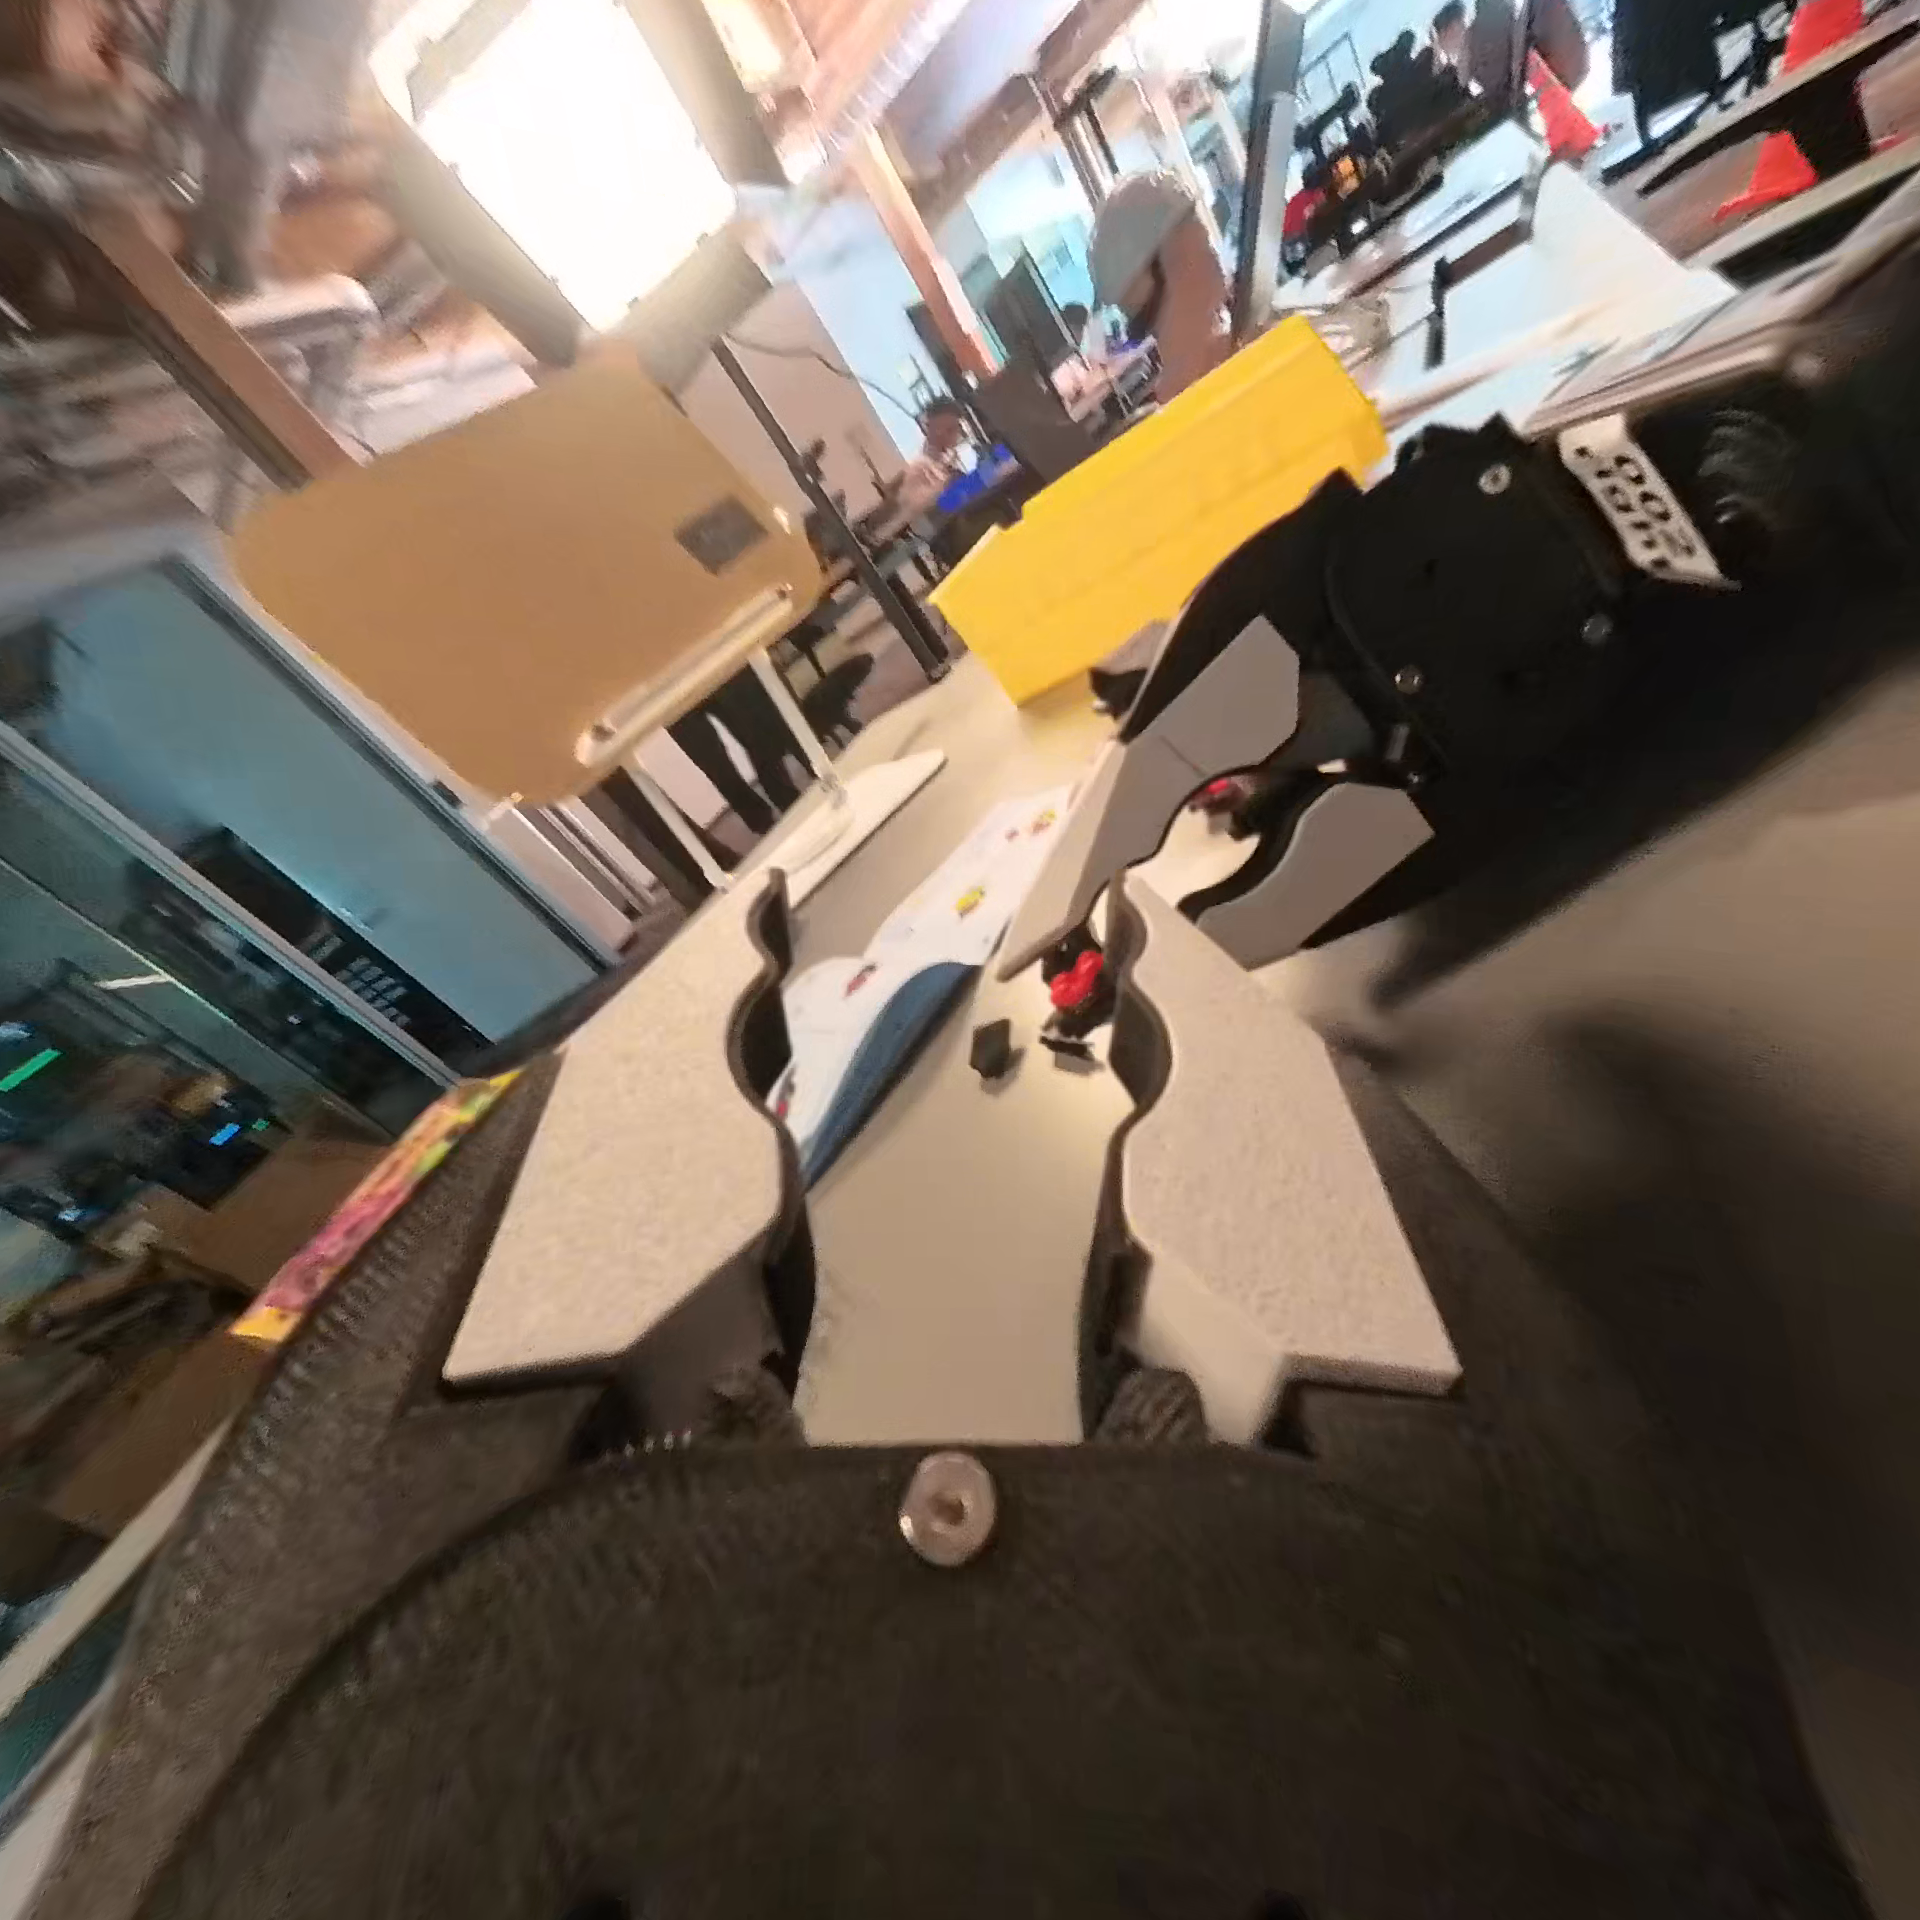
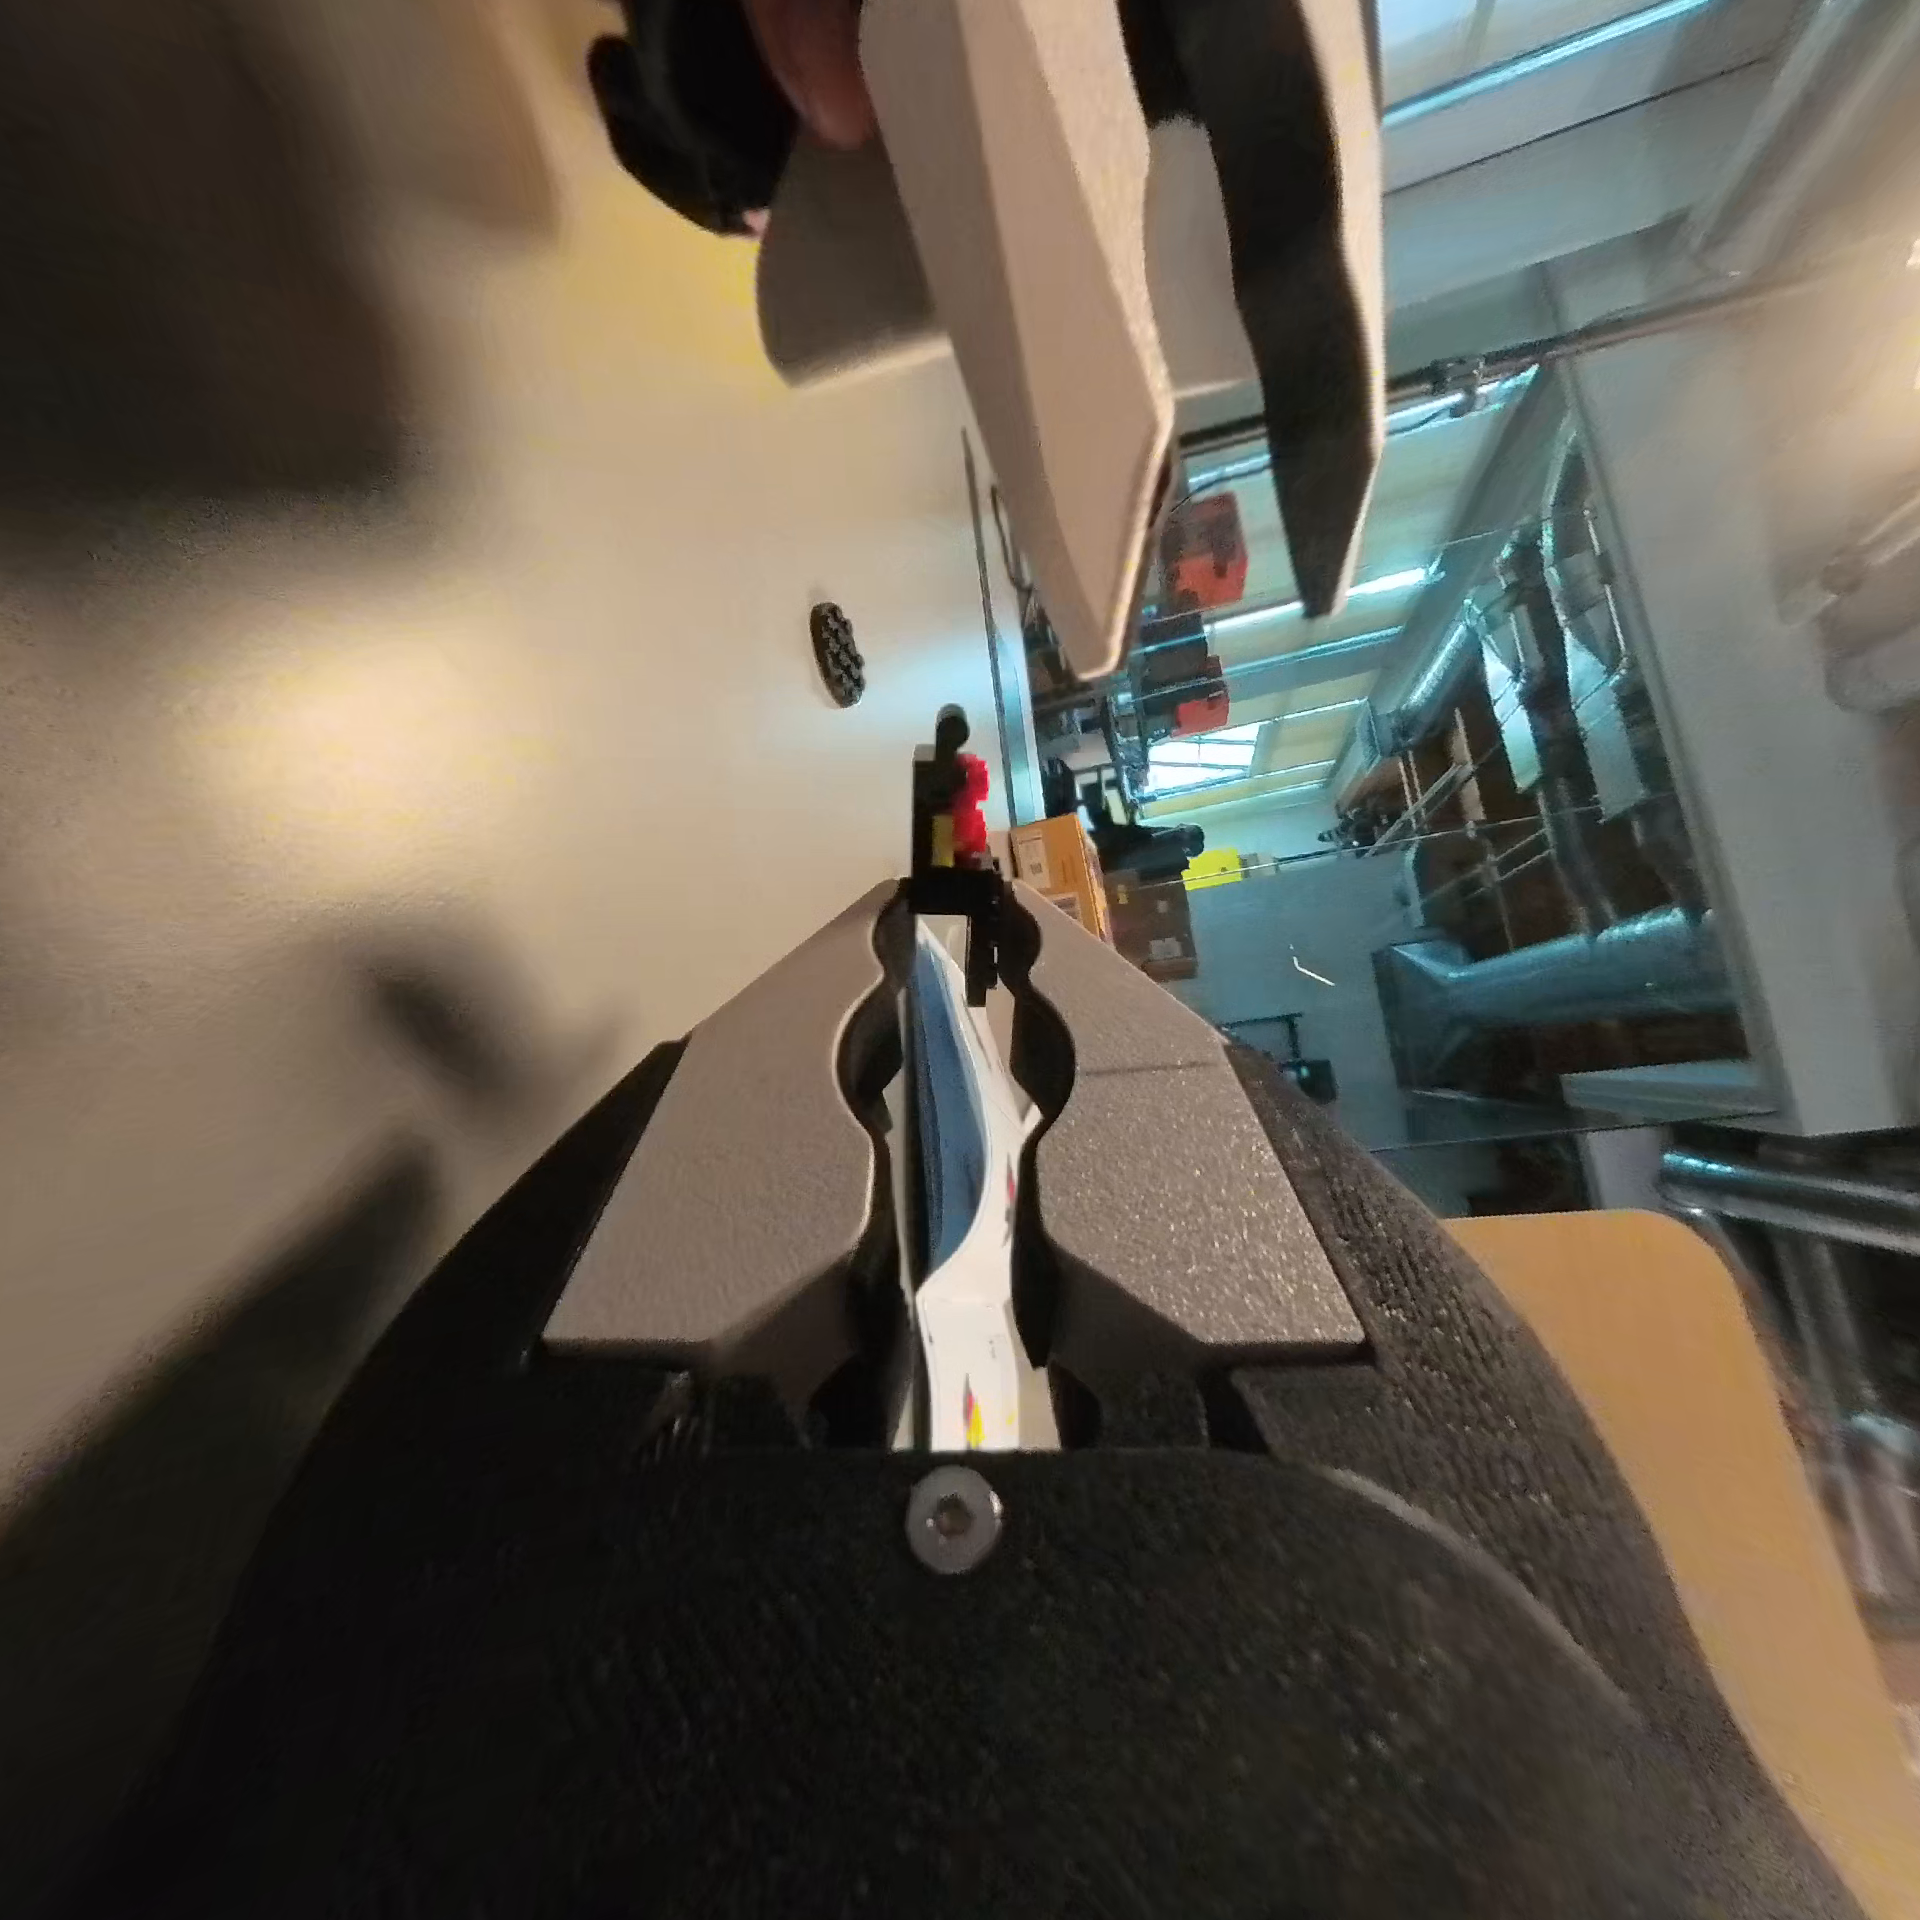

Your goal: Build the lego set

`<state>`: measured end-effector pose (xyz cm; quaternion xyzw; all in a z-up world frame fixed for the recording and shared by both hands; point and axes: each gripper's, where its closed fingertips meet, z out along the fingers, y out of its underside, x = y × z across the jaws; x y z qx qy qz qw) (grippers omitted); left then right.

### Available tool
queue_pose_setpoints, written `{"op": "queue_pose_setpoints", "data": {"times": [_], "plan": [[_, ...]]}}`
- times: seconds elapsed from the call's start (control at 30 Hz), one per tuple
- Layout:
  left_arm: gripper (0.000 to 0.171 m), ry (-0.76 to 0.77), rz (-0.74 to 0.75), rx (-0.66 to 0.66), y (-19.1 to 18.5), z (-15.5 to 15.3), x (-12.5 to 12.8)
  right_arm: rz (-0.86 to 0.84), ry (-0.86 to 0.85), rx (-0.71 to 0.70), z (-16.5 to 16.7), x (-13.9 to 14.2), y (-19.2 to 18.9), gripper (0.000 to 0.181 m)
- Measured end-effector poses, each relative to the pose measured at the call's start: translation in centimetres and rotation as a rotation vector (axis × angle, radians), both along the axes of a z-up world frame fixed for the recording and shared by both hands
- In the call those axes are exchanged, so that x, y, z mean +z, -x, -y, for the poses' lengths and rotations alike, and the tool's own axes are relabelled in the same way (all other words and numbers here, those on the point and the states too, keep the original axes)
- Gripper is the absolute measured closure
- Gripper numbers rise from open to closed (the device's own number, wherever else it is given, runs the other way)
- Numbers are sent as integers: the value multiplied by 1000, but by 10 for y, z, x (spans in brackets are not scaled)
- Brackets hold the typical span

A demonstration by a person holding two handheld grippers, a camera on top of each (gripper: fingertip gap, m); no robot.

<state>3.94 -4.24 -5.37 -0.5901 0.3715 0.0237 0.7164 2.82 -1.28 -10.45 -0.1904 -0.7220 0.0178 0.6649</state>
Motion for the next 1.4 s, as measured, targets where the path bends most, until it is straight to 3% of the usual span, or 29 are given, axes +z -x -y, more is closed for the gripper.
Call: {"op": "queue_pose_setpoints", "data": {"times": [0.17,0.4,0.67,0.93,1.4], "plan": [[114,-43,41,-25,-19,4,8,-52,156,71,8,8,18,168],[119,-156,-69,57,-20,-1,10,-87,222,58,-16,13,42,168],[119,-134,-54,82,-17,-9,10,-100,224,119,-8,18,37,168],[120,-56,-99,50,-22,-11,-7,-90,217,152,-2,16,34,168],[124,-82,-130,32,-26,-5,-7,-59,185,180,5,10,36,168]]}}
